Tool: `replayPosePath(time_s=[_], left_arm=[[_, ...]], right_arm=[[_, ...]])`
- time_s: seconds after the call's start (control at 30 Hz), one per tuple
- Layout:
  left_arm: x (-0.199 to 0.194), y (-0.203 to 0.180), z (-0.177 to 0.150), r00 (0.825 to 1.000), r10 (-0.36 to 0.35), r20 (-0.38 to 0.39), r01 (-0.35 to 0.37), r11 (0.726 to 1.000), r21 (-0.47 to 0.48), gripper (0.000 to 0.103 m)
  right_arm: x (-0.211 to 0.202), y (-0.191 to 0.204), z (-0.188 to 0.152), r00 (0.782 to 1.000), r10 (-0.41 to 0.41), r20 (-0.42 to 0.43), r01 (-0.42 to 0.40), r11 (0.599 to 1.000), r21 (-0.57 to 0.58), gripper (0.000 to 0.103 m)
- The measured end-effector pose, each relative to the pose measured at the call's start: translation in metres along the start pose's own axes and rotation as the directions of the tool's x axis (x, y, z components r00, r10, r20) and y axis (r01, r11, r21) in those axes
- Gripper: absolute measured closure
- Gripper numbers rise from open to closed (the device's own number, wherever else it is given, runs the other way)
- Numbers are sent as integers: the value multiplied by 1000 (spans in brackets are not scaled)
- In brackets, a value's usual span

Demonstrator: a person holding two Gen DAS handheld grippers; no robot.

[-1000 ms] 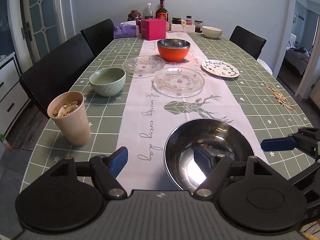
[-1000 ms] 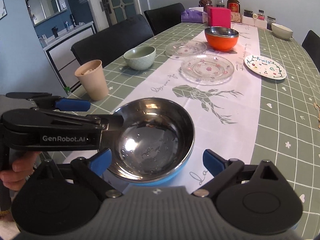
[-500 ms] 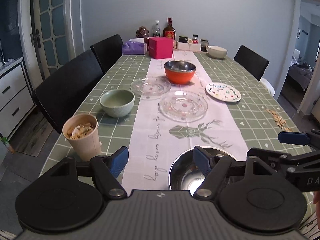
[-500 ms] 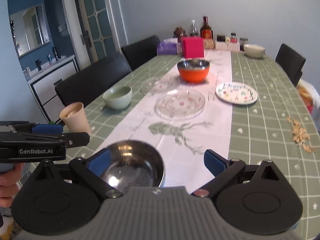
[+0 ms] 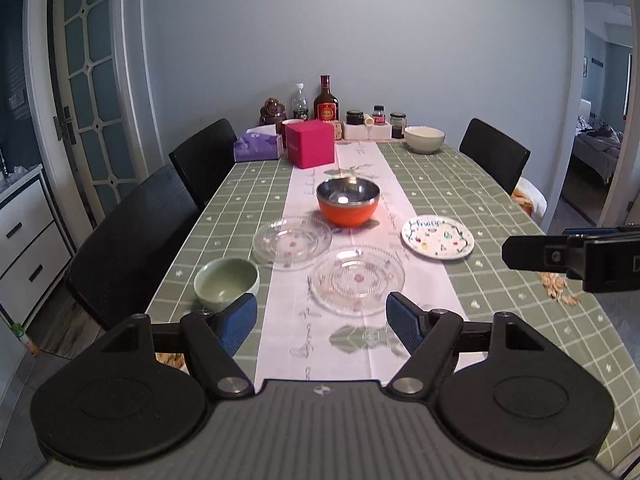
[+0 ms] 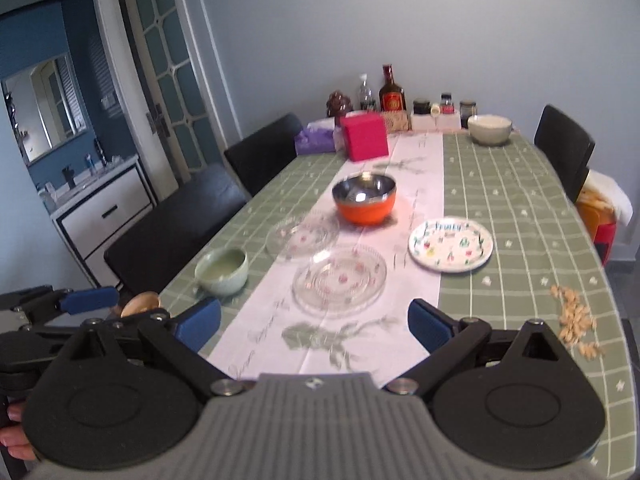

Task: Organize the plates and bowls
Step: 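Move both grippers to the orange bowl rim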

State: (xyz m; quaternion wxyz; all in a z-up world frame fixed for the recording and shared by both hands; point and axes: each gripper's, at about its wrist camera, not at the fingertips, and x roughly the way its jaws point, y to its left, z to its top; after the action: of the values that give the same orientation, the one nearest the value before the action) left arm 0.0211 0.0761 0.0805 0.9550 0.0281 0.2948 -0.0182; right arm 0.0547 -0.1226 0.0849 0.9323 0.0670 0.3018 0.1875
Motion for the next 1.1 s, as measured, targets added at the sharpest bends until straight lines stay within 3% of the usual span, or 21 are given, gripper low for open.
replayPosePath(time_s=[0.27,0.37,0.47,0.73,0.83,1.0,1.1], left_arm=[[39,-8,51,999,-22,39,20,998,52,17],[58,-7,68,997,-6,81,4,1000,25,16],[84,-5,87,997,-8,76,9,1000,-13,16],[186,-13,132,998,58,-17,-59,998,-27,17],[236,-10,148,996,32,-77,-36,998,-47,17],[319,-4,165,985,28,-172,-42,996,-76,18],[362,0,167,976,65,-208,-84,993,-84,19]], right_arm=[[34,-41,58,999,-38,3,38,995,97,5],[49,-63,81,998,-69,10,67,983,171,5],[67,-84,105,997,-70,18,64,968,242,5],[158,-101,148,992,-123,-21,125,971,206,6],[204,-113,157,987,-141,-76,154,964,218,13],[278,-145,168,978,-150,-145,185,944,272,13],[320,-158,166,971,-143,-190,196,934,300,14]])
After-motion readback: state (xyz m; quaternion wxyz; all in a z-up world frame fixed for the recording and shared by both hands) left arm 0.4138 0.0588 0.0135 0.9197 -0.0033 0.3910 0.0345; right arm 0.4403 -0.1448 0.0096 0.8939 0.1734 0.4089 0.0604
